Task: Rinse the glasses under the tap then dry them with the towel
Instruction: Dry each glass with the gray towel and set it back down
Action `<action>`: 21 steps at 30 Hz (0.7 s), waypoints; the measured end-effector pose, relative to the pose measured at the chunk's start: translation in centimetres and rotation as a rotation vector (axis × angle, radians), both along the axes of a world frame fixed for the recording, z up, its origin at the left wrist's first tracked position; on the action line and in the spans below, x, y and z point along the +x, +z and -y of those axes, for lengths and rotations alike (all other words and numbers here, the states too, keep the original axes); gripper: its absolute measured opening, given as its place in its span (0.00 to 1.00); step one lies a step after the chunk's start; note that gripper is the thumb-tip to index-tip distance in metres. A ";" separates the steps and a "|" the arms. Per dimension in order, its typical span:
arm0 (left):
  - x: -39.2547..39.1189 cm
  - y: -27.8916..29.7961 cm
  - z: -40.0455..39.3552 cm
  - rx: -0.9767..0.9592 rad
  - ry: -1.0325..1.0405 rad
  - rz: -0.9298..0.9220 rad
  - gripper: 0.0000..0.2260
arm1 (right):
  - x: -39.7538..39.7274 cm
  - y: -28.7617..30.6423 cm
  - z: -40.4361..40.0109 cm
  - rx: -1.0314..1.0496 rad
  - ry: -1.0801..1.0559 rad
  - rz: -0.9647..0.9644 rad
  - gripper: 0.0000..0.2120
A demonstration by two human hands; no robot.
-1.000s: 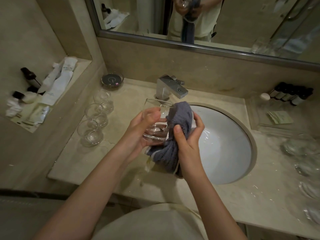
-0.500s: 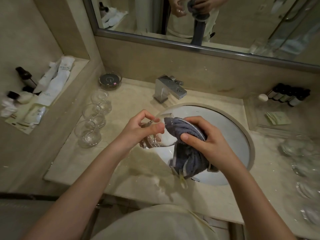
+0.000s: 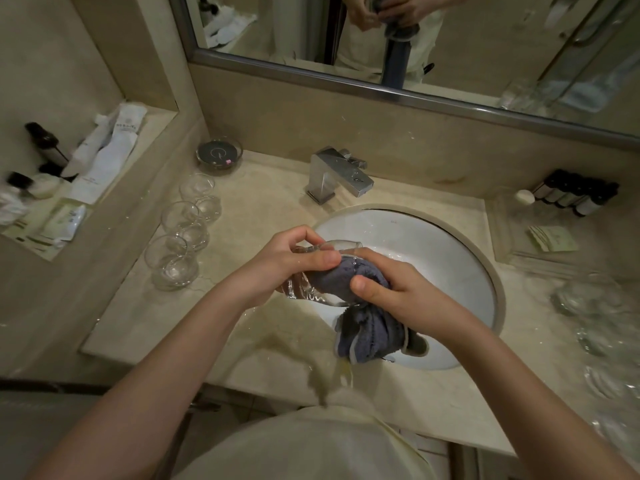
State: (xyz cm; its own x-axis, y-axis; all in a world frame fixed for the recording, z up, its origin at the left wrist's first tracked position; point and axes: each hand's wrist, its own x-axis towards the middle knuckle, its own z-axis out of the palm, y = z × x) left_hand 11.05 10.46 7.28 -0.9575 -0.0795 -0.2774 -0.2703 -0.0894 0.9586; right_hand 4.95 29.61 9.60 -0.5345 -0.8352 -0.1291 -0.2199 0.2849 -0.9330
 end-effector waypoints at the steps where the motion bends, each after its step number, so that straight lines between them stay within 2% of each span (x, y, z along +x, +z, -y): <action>1: 0.0 -0.1 -0.1 -0.006 0.003 0.002 0.26 | 0.1 0.0 0.0 -0.001 0.001 0.006 0.17; 4: 0.0 -0.1 -0.4 -0.073 -0.025 -0.003 0.25 | 0.7 -0.3 0.1 0.008 0.022 0.054 0.23; 6: 0.1 -0.1 -0.8 -0.193 -0.068 -0.021 0.26 | 1.1 -1.1 -0.1 0.021 0.021 0.053 0.24; 10: 0.2 0.3 -1.4 -0.385 -0.083 -0.029 0.28 | 1.8 -2.3 -0.5 0.006 -0.038 0.060 0.19; 13: 0.0 0.1 -1.4 -0.373 0.041 -0.040 0.26 | 2.4 -2.7 -0.4 -0.044 -0.159 0.061 0.16; 15: -0.2 0.3 -1.1 -0.304 0.097 0.035 0.25 | 2.7 -3.0 -0.1 -0.062 -0.206 0.012 0.18; 19: 0.0 0.5 -1.0 -0.267 -0.001 0.305 0.26 | 3.0 -3.4 0.2 -0.016 -0.228 -0.104 0.21; 21: 0.1 -0.2 -1.1 -0.265 0.000 0.327 0.23 | 3.1 -3.6 0.3 0.028 -0.217 -0.108 0.20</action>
State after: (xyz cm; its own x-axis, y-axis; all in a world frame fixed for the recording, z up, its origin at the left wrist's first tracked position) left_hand 11.18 11.59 7.10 -0.8224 -0.1891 -0.5365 -0.5640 0.1483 0.8124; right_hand 8.01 29.31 6.04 -0.7128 -0.6965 -0.0830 -0.2485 0.3614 -0.8987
